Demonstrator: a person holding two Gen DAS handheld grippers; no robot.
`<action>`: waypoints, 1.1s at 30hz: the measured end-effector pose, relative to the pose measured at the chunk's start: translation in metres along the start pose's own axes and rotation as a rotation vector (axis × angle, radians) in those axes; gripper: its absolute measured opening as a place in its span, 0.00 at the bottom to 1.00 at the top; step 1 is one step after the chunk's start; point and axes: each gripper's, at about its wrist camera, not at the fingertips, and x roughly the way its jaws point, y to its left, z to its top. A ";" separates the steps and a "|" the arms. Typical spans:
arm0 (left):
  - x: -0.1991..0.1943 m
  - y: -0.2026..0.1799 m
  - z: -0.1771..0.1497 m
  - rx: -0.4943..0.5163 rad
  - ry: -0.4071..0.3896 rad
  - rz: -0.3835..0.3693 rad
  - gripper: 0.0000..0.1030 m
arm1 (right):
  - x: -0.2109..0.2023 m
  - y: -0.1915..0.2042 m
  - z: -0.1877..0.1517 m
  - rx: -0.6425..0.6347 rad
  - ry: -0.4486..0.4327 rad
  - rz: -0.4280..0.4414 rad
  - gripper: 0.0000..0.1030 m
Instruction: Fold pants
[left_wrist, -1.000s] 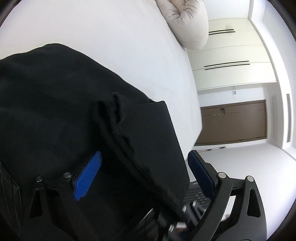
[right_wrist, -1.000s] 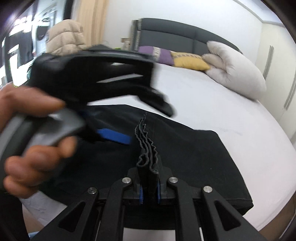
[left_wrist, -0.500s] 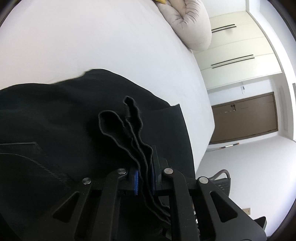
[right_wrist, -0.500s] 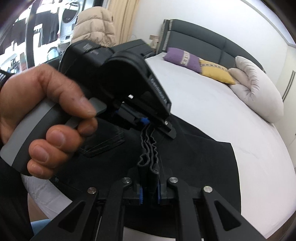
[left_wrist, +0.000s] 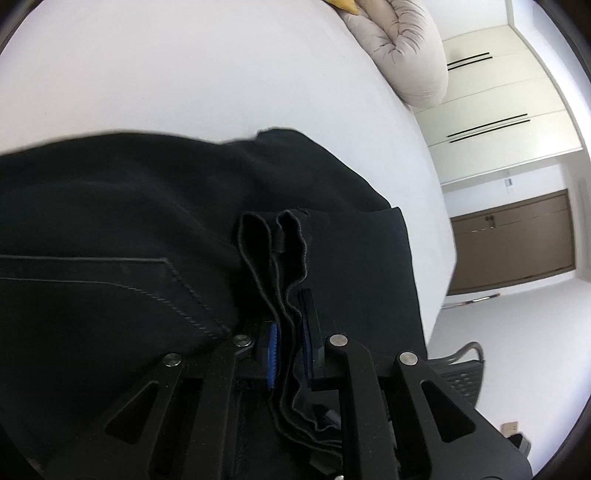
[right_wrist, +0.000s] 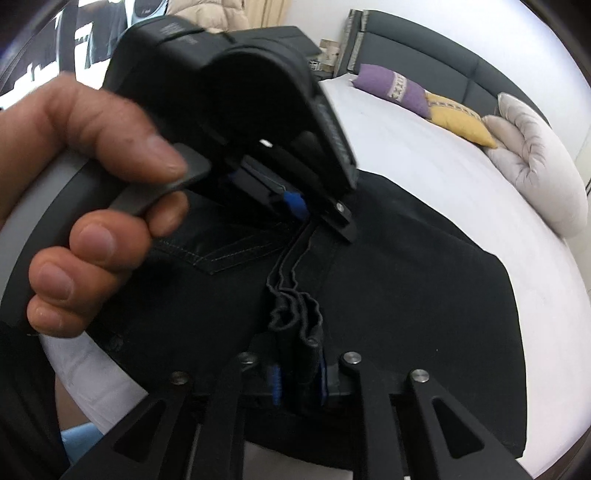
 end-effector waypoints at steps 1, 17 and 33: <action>-0.003 -0.006 0.000 0.007 -0.017 0.029 0.14 | -0.002 -0.004 0.001 0.020 0.004 0.018 0.35; 0.022 -0.074 -0.054 0.331 -0.010 0.202 0.14 | -0.027 -0.222 -0.026 0.543 0.029 0.564 0.33; 0.019 -0.066 -0.063 0.387 -0.019 0.233 0.14 | 0.120 -0.321 -0.028 0.893 0.180 0.797 0.00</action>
